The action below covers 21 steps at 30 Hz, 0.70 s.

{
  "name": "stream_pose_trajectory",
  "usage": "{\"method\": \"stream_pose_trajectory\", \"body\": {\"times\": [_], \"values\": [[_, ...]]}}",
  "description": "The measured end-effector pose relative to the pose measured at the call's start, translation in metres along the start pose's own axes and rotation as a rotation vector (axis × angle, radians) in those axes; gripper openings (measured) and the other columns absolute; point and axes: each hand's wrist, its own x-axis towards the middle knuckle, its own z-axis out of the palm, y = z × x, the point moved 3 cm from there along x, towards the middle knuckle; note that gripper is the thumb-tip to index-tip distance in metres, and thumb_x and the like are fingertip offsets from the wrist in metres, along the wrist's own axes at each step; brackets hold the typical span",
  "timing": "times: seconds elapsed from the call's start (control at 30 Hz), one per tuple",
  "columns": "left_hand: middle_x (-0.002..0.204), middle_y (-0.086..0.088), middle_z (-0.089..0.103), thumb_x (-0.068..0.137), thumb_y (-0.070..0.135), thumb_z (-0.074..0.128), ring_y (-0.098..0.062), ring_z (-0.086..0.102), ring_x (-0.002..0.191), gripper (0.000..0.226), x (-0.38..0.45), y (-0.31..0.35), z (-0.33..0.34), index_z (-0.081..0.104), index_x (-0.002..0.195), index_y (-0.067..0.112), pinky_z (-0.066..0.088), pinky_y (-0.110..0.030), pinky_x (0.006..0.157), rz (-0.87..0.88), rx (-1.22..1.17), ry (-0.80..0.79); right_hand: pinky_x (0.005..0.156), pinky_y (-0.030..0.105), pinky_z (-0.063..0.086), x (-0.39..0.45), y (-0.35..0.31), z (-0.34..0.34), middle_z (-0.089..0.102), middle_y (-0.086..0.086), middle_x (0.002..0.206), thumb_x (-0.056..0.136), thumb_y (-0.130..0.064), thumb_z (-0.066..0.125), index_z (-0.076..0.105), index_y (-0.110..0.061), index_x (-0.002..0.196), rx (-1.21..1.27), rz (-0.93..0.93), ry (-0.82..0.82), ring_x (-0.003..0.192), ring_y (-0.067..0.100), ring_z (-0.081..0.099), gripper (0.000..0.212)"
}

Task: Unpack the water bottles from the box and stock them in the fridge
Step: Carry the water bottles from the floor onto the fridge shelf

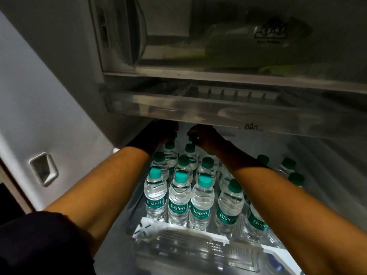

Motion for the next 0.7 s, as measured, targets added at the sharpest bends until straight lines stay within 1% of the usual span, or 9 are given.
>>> {"method": "stream_pose_trajectory", "body": {"times": [0.1, 0.17, 0.23, 0.27, 0.33, 0.4, 0.5, 0.57, 0.7], "values": [[0.093, -0.009, 0.062, 0.096, 0.013, 0.058, -0.016, 0.06, 0.066, 0.005, -0.011, 0.002, 0.0, 0.06, 0.101, 0.014, 0.05, -0.019, 0.048, -0.013, 0.035, 0.022, 0.102, 0.027, 0.039, -0.002, -0.002, 0.003, 0.058, 0.013, 0.131, 0.1, -0.012, 0.049, 0.059, -0.009, 0.13, -0.049, 0.01, -0.009, 0.118, 0.024, 0.055, 0.032], [0.108, -0.013, 0.061, 0.095, 0.01, 0.059, -0.025, 0.065, 0.085, 0.019, -0.02, 0.006, -0.002, 0.058, 0.115, 0.011, 0.058, -0.029, 0.068, 0.067, 0.133, 0.015, 0.107, 0.03, 0.037, -0.005, -0.003, 0.004, 0.054, 0.012, 0.137, 0.099, -0.008, 0.048, 0.055, -0.012, 0.136, -0.1, 0.01, -0.027, 0.124, 0.024, 0.052, 0.037], [0.127, -0.017, 0.055, 0.095, 0.013, 0.06, -0.031, 0.058, 0.111, 0.036, -0.028, 0.012, -0.004, 0.052, 0.129, 0.007, 0.051, -0.039, 0.094, 0.164, 0.375, 0.022, 0.105, 0.029, 0.04, -0.01, -0.002, 0.003, 0.053, 0.011, 0.14, 0.098, -0.004, 0.048, 0.05, -0.014, 0.141, -0.118, 0.019, -0.029, 0.124, 0.023, 0.052, 0.044], [0.133, -0.016, 0.052, 0.096, 0.017, 0.06, -0.031, 0.054, 0.118, 0.042, -0.033, 0.015, -0.004, 0.047, 0.135, 0.007, 0.046, -0.037, 0.099, 0.208, 0.488, 0.038, 0.104, 0.029, 0.039, -0.013, -0.002, 0.002, 0.052, 0.01, 0.141, 0.099, -0.007, 0.046, 0.049, -0.014, 0.141, -0.111, 0.021, -0.016, 0.126, 0.024, 0.052, 0.042], [0.135, -0.015, 0.05, 0.097, 0.025, 0.058, -0.026, 0.053, 0.115, 0.048, -0.042, 0.021, -0.008, 0.042, 0.14, 0.01, 0.042, -0.027, 0.09, 0.23, 0.539, 0.056, 0.108, 0.033, 0.035, -0.018, -0.006, -0.001, 0.049, 0.01, 0.145, 0.102, -0.017, 0.042, 0.047, -0.015, 0.143, -0.113, 0.009, 0.014, 0.133, 0.026, 0.046, 0.041], [0.132, -0.015, 0.052, 0.098, 0.03, 0.055, -0.019, 0.053, 0.103, 0.047, -0.05, 0.027, -0.009, 0.042, 0.14, 0.013, 0.038, -0.021, 0.08, 0.248, 0.541, 0.077, 0.105, 0.037, 0.038, -0.025, -0.011, -0.007, 0.046, 0.011, 0.147, 0.101, -0.016, 0.045, 0.039, -0.021, 0.148, -0.165, 0.011, 0.073, 0.131, 0.031, 0.046, 0.047], [0.142, -0.015, 0.046, 0.1, 0.033, 0.051, -0.027, 0.048, 0.123, 0.05, -0.065, 0.032, -0.005, 0.038, 0.144, 0.013, 0.037, -0.028, 0.098, 0.326, 0.63, 0.087, 0.094, 0.041, 0.046, -0.042, -0.022, -0.02, 0.045, 0.014, 0.146, 0.098, -0.016, 0.052, 0.031, -0.026, 0.151, -0.272, -0.036, 0.187, 0.125, 0.036, 0.049, 0.058], [0.148, -0.016, 0.04, 0.099, 0.032, 0.051, -0.031, 0.039, 0.134, 0.055, -0.076, 0.034, -0.003, 0.033, 0.147, 0.013, 0.031, -0.036, 0.111, 0.38, 0.672, 0.109, 0.096, 0.041, 0.045, -0.055, -0.029, -0.028, 0.044, 0.013, 0.147, 0.099, -0.03, 0.05, 0.033, -0.022, 0.15, -0.321, -0.036, 0.226, 0.127, 0.035, 0.047, 0.054], [0.157, -0.011, 0.026, 0.096, 0.041, 0.053, -0.029, 0.031, 0.141, 0.07, -0.105, 0.033, -0.002, 0.02, 0.154, 0.018, 0.026, -0.04, 0.117, 0.467, 0.777, 0.191, 0.111, 0.047, 0.032, -0.085, -0.038, -0.036, 0.028, 0.01, 0.157, 0.1, -0.05, 0.038, 0.017, -0.026, 0.155, -0.391, 0.053, 0.184, 0.139, 0.033, 0.032, 0.063]]}}
